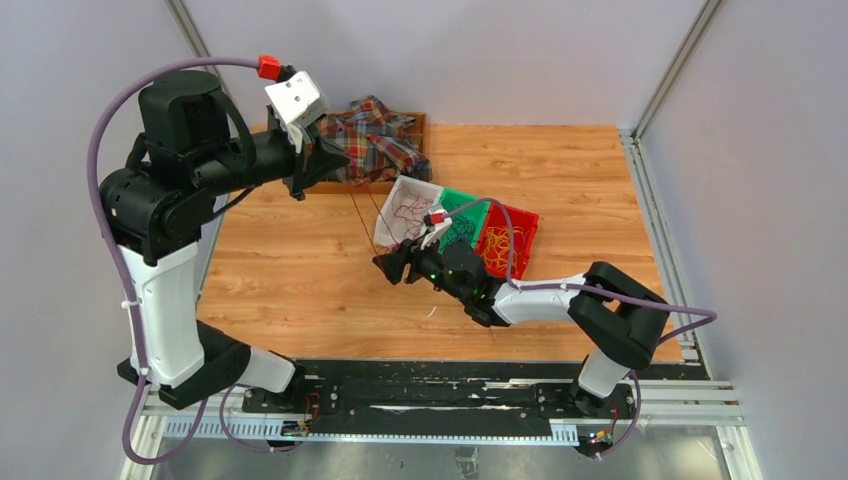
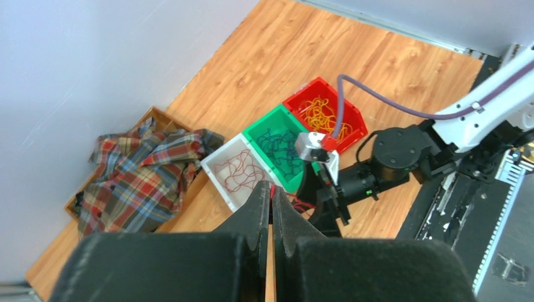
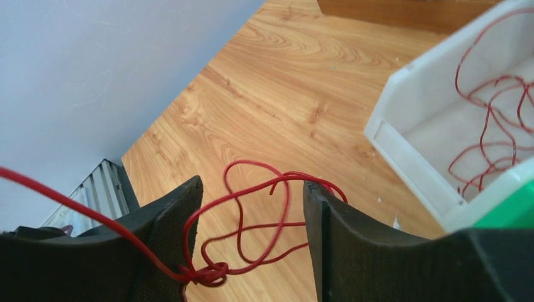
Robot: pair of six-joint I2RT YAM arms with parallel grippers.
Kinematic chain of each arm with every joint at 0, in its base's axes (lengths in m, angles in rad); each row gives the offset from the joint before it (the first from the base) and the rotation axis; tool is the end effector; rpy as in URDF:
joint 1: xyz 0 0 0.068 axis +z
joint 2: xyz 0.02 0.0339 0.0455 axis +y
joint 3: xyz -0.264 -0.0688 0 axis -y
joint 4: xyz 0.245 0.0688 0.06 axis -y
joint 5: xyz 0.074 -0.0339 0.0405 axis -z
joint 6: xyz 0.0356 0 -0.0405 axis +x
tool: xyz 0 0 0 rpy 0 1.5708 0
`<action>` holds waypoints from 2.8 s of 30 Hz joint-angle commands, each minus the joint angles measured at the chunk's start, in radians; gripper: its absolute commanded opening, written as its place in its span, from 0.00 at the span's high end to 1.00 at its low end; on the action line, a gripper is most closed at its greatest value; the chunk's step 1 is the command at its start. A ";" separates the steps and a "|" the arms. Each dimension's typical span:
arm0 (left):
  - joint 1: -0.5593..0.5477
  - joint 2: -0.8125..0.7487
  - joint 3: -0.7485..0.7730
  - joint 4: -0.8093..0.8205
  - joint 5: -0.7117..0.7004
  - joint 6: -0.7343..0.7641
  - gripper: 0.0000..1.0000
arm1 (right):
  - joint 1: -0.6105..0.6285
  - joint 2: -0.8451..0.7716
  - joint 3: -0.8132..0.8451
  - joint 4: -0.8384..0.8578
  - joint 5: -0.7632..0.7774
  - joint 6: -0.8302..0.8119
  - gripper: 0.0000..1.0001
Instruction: Untangle the cables
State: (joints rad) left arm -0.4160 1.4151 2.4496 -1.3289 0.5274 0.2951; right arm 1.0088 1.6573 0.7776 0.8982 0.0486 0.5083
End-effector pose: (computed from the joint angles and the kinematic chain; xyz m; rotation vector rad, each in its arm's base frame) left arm 0.1326 -0.0782 0.5852 0.9788 1.5850 -0.5741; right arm 0.1905 0.2993 0.2280 -0.3740 1.6304 1.1422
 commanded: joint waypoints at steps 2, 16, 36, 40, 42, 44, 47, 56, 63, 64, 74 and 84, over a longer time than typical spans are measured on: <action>-0.007 -0.035 0.021 0.250 -0.127 0.033 1.00 | 0.011 0.017 -0.145 -0.030 0.023 0.055 0.37; -0.007 -0.078 -0.124 0.276 -0.163 0.112 1.00 | -0.065 -0.205 -0.234 0.091 -0.183 0.146 0.32; -0.006 0.085 -0.067 0.450 -0.222 0.164 1.00 | -0.091 -0.590 -0.186 -0.389 0.184 -0.080 0.27; -0.006 0.124 -0.065 0.514 -0.209 0.165 1.00 | -0.111 -0.627 -0.184 -0.453 0.264 -0.086 0.27; -0.006 0.142 -0.070 0.543 -0.215 0.167 1.00 | -0.114 -0.644 -0.187 -0.472 0.289 -0.089 0.27; -0.006 0.160 -0.081 0.571 -0.216 0.171 1.00 | -0.115 -0.664 -0.198 -0.472 0.301 -0.090 0.27; -0.007 0.181 -0.116 0.622 -0.217 0.170 1.00 | -0.116 -0.688 -0.213 -0.473 0.316 -0.096 0.27; -0.023 0.211 -0.233 0.746 -0.268 0.236 1.00 | -0.120 -0.723 -0.254 -0.480 0.345 -0.093 0.27; -0.024 0.239 -0.287 0.859 -0.333 0.254 1.00 | -0.125 -0.720 -0.257 -0.480 0.347 -0.091 0.28; -0.024 0.241 -0.297 0.857 -0.330 0.249 1.00 | -0.124 -0.722 -0.260 -0.481 0.348 -0.091 0.28; -0.027 0.194 -0.690 0.855 -0.303 0.220 1.00 | -0.158 -0.765 -0.265 -0.526 0.377 -0.090 0.29; -0.032 0.305 -0.815 0.871 -0.308 0.220 1.00 | -0.202 -0.795 -0.259 -0.580 0.381 -0.090 0.31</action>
State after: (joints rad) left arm -0.4400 1.6829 1.6524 -0.5091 0.2184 0.5236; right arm 0.8288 0.8814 0.5259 0.3500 0.3981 0.4248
